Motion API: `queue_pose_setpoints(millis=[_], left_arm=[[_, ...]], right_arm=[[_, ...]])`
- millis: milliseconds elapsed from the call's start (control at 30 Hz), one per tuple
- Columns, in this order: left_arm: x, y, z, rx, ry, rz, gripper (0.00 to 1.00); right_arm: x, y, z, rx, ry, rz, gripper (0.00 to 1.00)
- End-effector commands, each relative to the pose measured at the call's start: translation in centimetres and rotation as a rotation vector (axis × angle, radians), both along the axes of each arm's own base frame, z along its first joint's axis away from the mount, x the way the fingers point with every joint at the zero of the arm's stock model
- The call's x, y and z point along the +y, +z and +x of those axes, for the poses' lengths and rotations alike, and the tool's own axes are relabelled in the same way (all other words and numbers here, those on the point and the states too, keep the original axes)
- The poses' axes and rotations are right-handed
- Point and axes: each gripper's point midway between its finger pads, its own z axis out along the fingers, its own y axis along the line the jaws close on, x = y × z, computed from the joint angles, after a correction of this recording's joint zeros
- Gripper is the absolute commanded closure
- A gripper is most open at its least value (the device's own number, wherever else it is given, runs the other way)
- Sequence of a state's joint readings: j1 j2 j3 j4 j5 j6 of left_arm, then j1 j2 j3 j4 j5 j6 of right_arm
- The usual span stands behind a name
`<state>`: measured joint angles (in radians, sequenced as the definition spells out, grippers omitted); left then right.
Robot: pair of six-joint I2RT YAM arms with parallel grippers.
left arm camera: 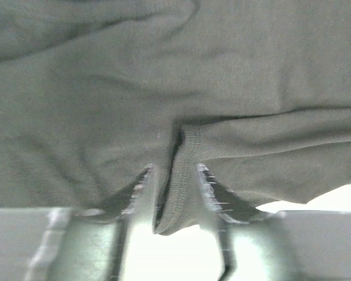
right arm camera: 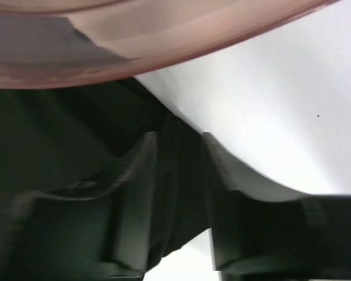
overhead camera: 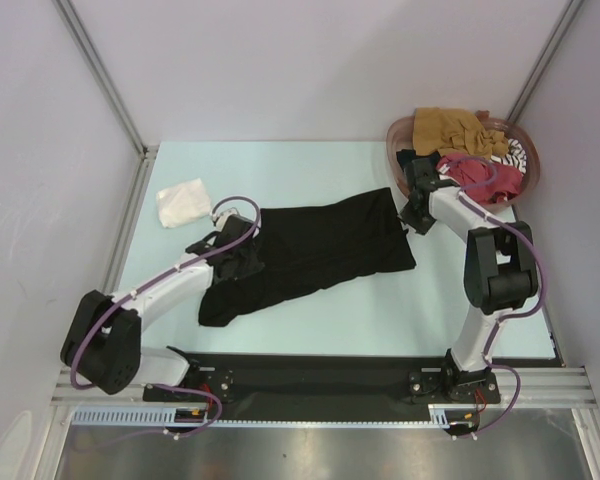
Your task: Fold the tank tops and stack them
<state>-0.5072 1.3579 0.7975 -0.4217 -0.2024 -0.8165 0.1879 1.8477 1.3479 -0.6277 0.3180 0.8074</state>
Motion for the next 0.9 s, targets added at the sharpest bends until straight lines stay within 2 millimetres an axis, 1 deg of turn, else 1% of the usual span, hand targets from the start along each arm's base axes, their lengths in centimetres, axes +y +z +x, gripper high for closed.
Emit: queue_pose_setpoints(millis=[0,33,100,133,167,200,233,267,300,333,400,433,467,500,533,567,600,633,667,733,767,867], left_arm=[[1.4,2.5,1.0,-0.099,0.019,0.036,0.6],[1.6,2.9,1.0,-0.109,0.011,0.051,0.55],[2.4,3.7,0.6,-0.129,0.022,0.072,0.5],[2.6,3.7,0.3,-0.132,0.012,0.078,0.44],[2.6,4.4,0.1,-0.154,0.005,0.062,0.42],[2.3,4.6,-0.2,-0.156,-0.011,0.04,0.41],[2.2,4.2,-0.9,-0.151,-0.028,0.03,0.41],[1.9,4.8,-1.1,-0.172,-0.04,0.0,0.41],[1.3,4.7,-1.6,-0.169,-0.06,-0.024,0.41],[1.2,4.0,-2.3,-0.157,-0.069,-0.038,0.41],[0.6,4.1,-2.9,-0.164,-0.09,-0.081,0.41],[0.6,3.4,-3.4,-0.153,-0.098,-0.083,0.41],[0.5,3.4,-3.2,-0.17,-0.096,-0.09,0.4],[0.6,3.2,-3.1,-0.17,-0.09,-0.084,0.4],[0.6,3.0,-2.9,-0.164,-0.088,-0.075,0.4],[0.6,3.0,-2.8,-0.157,-0.091,-0.067,0.4],[0.3,3.7,-2.3,-0.169,-0.098,-0.068,0.4],[0.1,3.3,-2.2,-0.152,-0.106,-0.064,0.41],[0.0,3.4,-2.1,-0.15,-0.106,-0.066,0.41],[-0.2,3.6,-1.9,-0.152,-0.114,-0.067,0.42],[-0.1,3.5,-2.0,-0.15,-0.113,-0.064,0.42],[0.6,3.2,-2.1,-0.155,-0.101,-0.038,0.42]], right_arm=[[-0.9,2.6,0.6,-0.086,-0.009,-0.029,0.54],[-0.9,3.2,0.5,-0.102,-0.007,-0.028,0.47],[-1.1,3.8,0.2,-0.123,0.002,-0.028,0.41],[-1.2,4.2,-0.5,-0.135,0.005,-0.023,0.39],[-1.1,4.3,-0.7,-0.146,0.013,-0.016,0.39],[-1.0,4.4,-1.1,-0.153,0.025,-0.004,0.38],[-1.1,3.3,-2.4,-0.129,0.035,-0.004,0.41],[-1.0,4.3,-2.6,-0.174,0.044,0.009,0.43],[-0.8,4.4,-3.1,-0.186,0.056,0.04,0.43],[-0.7,4.0,-3.8,-0.186,0.068,0.059,0.43],[-0.2,3.5,-5.4,-0.215,0.098,0.113,0.43],[0.0,3.4,-5.9,-0.223,0.105,0.123,0.43],[-0.1,2.4,-6.8,-0.216,0.105,0.13,0.43],[0.2,2.7,-7.1,-0.233,0.116,0.145,0.43],[0.2,2.6,-7.3,-0.236,0.117,0.147,0.43],[0.2,2.1,-7.7,-0.232,0.118,0.149,0.43],[0.4,1.7,-7.9,-0.223,0.124,0.157,0.43],[0.4,1.4,-8.0,-0.216,0.122,0.162,0.43],[0.6,1.3,-8.1,-0.217,0.125,0.171,0.44],[0.7,0.4,-8.6,-0.195,0.122,0.182,0.44],[0.7,0.3,-8.5,-0.203,0.118,0.185,0.44],[0.6,-0.7,-9.0,-0.186,0.102,0.191,0.44]])
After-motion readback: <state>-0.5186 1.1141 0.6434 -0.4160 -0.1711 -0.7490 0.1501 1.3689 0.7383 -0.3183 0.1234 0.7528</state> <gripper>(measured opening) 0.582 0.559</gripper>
